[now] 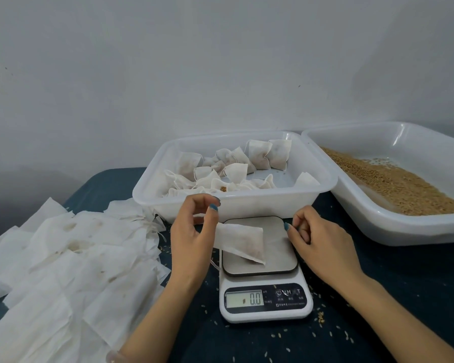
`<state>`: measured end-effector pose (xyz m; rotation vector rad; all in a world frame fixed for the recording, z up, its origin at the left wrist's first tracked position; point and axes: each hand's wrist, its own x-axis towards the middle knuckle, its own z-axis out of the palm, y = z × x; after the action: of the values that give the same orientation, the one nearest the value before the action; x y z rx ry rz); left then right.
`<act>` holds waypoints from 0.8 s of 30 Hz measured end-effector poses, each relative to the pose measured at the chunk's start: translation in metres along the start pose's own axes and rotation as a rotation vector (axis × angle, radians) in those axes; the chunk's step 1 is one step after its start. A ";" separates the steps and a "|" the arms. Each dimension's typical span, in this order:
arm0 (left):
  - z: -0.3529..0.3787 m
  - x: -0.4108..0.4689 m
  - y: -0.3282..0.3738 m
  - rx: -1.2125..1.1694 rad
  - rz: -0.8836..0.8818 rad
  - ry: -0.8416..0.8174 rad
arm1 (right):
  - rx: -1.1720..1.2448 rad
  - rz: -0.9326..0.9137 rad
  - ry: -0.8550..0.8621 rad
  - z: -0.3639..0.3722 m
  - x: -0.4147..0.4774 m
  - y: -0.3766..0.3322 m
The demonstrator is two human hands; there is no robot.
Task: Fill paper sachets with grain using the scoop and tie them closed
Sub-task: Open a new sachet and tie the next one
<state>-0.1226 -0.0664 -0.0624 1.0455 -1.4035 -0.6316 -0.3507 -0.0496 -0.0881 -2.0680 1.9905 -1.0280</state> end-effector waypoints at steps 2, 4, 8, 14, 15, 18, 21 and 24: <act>0.000 0.000 -0.001 -0.008 -0.010 0.011 | -0.009 0.008 0.017 -0.001 0.001 0.001; -0.001 0.001 -0.001 -0.019 -0.019 0.025 | -0.019 0.014 0.024 -0.002 0.002 0.002; -0.001 0.003 -0.002 -0.015 -0.037 0.047 | -0.041 0.008 0.005 -0.002 0.002 0.004; -0.001 0.003 -0.002 0.017 -0.046 0.066 | -0.051 0.002 0.018 -0.001 0.003 0.004; -0.001 0.003 -0.002 0.042 -0.059 0.073 | -0.054 0.001 0.020 -0.001 0.003 0.005; -0.004 0.004 -0.004 0.291 -0.112 0.099 | -0.060 -0.003 0.022 -0.001 0.002 0.005; -0.006 0.006 -0.004 0.597 -0.124 0.060 | -0.050 -0.003 0.015 -0.001 0.002 0.005; -0.008 0.006 -0.006 0.789 -0.076 -0.024 | -0.051 -0.004 0.008 -0.001 0.002 0.005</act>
<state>-0.1131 -0.0729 -0.0635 1.7117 -1.6821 -0.1181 -0.3555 -0.0514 -0.0890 -2.0967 2.0384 -0.9982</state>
